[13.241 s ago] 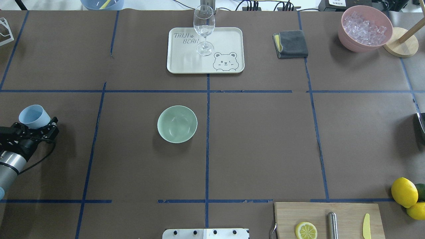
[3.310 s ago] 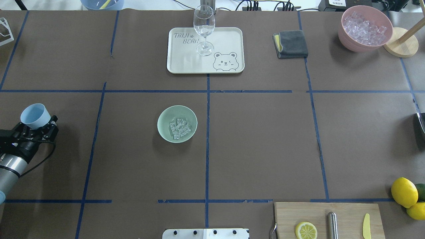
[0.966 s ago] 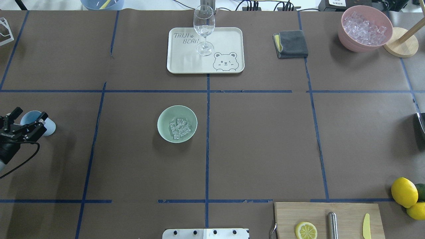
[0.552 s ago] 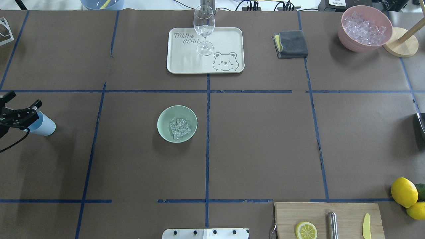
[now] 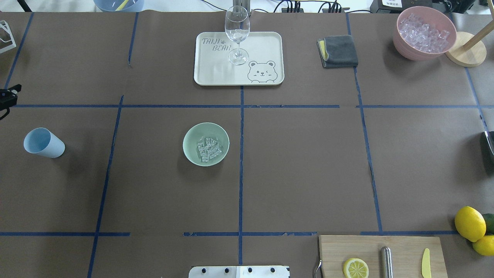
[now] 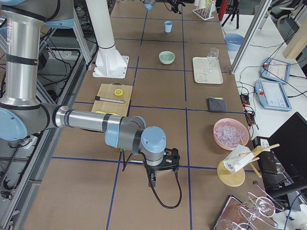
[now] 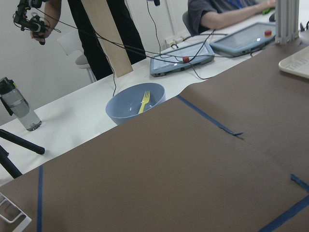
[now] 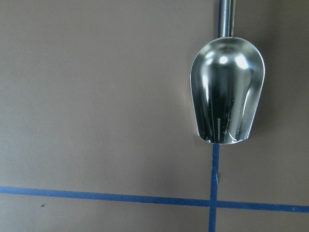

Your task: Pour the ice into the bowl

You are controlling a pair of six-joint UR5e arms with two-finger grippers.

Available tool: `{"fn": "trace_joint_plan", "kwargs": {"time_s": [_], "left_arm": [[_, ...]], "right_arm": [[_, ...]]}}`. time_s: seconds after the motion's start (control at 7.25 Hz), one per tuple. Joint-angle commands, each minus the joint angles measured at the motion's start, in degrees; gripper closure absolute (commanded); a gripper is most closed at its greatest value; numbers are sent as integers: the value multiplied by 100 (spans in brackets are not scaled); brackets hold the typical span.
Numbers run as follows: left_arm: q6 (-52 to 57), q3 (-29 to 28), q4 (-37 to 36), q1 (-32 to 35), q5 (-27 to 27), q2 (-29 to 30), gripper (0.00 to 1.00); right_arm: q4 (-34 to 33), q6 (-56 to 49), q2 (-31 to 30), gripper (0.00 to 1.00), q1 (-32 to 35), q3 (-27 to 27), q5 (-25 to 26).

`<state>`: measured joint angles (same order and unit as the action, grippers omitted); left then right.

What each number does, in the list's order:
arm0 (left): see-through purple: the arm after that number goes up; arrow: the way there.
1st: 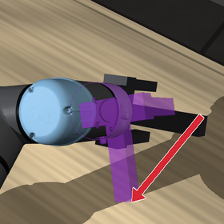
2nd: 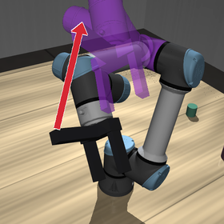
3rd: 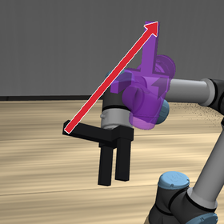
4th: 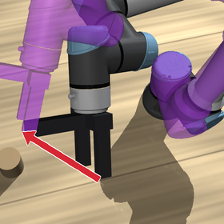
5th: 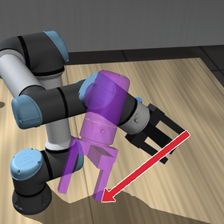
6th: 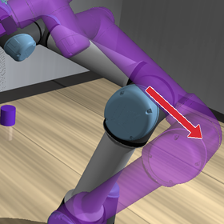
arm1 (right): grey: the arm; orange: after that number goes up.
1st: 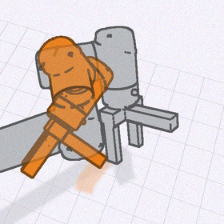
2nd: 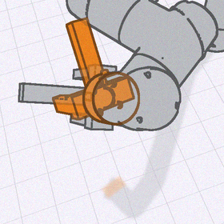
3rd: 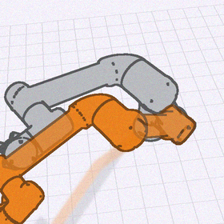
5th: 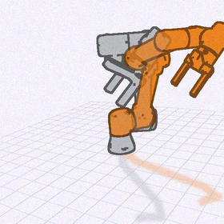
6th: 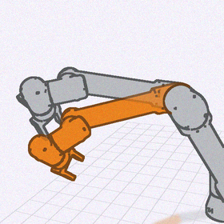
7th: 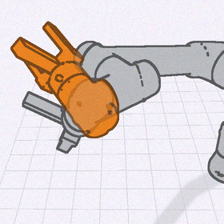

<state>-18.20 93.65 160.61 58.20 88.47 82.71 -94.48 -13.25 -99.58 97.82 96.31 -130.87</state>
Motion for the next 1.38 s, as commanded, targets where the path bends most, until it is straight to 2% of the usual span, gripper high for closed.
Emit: {"fn": "trace_joint_plan", "kwargs": {"time_s": [0.0,0.14,0.28,0.41,0.55,0.69,0.83,0.97,1.1,1.24], "left_arm": [[1199,189,-1710,1230,1253,515,0],[1231,189,-2858,1803,2087,814,0],[1257,171,-3948,2096,2513,1026,0],[1266,154,-4864,2134,2578,1211,0],[1249,136,-5499,2291,3110,1256,0],[1257,84,-5923,2536,3820,1213,0],[1275,83,-6102,3060,4053,1169,0],[1275,22,-6365,3257,4299,1082,0],[1284,-152,-6419,3285,4310,1046,0],[1284,-76,-6411,3311,4328,794,0]], "right_arm": [[0,-10,-9,0,0,-7,0],[0,-28,-9,0,0,-7,0],[9,-19,0,0,0,1,0],[0,-19,0,0,0,10,-9],[9,-11,0,0,0,45,-44],[0,16,44,0,0,98,-61],[-35,7,105,0,0,237,-79],[-44,42,106,0,-113,308,-88],[-61,321,114,0,-358,596,-175],[-70,846,114,0,-639,991,-202]]}}
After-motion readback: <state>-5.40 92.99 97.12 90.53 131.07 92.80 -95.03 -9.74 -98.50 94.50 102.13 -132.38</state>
